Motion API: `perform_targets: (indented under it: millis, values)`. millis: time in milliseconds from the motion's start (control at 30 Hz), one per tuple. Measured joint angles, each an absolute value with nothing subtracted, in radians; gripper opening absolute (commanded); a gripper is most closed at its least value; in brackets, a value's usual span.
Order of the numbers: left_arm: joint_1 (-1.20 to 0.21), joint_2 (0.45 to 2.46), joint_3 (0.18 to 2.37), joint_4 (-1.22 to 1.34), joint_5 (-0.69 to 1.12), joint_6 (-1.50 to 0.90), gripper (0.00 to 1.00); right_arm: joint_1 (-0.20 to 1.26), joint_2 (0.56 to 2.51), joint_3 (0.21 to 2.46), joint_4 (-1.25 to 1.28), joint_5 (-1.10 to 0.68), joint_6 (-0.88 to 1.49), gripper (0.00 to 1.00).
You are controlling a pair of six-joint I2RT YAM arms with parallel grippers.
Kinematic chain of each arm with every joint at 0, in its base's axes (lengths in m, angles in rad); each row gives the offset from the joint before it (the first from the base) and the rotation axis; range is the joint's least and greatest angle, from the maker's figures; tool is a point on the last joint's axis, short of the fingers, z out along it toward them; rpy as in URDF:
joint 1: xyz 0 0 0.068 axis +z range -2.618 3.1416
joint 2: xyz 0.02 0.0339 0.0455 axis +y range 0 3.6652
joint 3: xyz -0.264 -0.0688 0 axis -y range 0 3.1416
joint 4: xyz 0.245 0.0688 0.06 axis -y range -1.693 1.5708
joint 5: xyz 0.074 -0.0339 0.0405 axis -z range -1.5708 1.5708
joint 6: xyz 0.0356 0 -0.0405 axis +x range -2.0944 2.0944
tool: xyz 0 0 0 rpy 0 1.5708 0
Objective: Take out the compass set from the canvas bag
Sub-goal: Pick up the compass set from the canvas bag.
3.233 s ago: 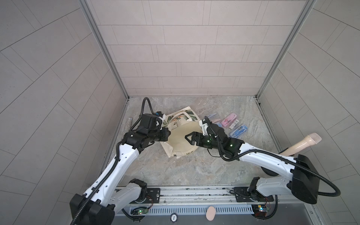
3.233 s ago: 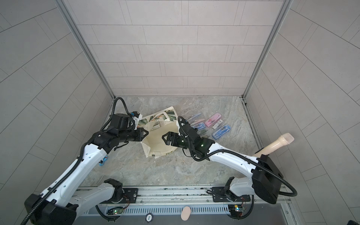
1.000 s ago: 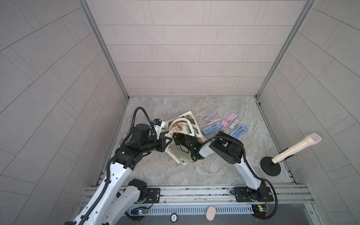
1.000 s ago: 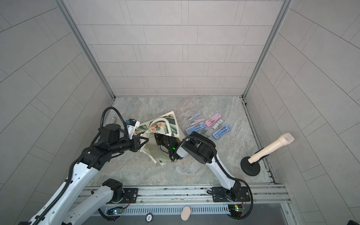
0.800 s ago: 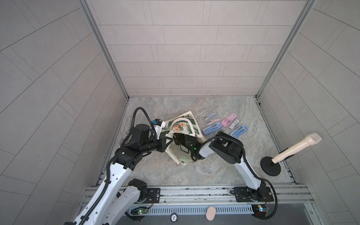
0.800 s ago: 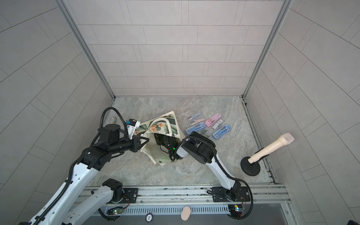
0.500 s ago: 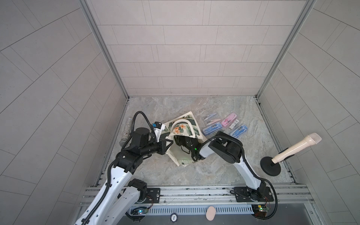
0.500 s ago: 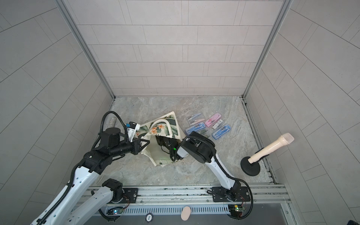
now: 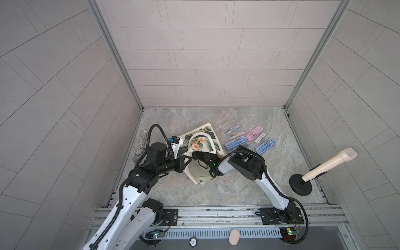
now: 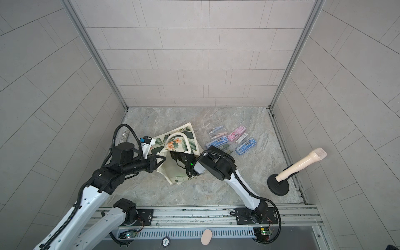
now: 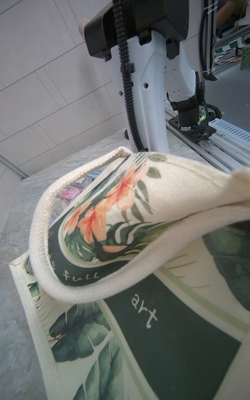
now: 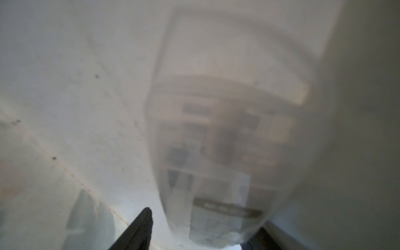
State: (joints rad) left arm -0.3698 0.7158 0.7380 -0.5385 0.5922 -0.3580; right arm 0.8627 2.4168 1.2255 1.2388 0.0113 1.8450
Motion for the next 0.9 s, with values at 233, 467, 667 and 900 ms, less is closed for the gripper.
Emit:
perform_targets:
  millis: [233, 467, 667, 900]
  values:
    - [-0.397, 0.706, 0.750, -0.574, 0.542, -0.340, 0.00, 0.854, 2.424, 1.226, 1.266, -0.007, 1.832, 0.53]
    - [-0.405, 0.737, 0.776, -0.583, 0.504, -0.340, 0.00, 0.844, 2.423, 1.197, 1.276, -0.026, 1.821, 0.49]
    - [-0.416, 0.767, 0.779, -0.588, 0.441, -0.340, 0.00, 0.830, 2.408, 1.158, 1.294, -0.028, 1.808, 0.46]
    - [-0.421, 0.856, 0.804, -0.572, 0.375, -0.341, 0.00, 0.831, 2.388, 1.136, 1.282, -0.030, 1.802, 0.47]
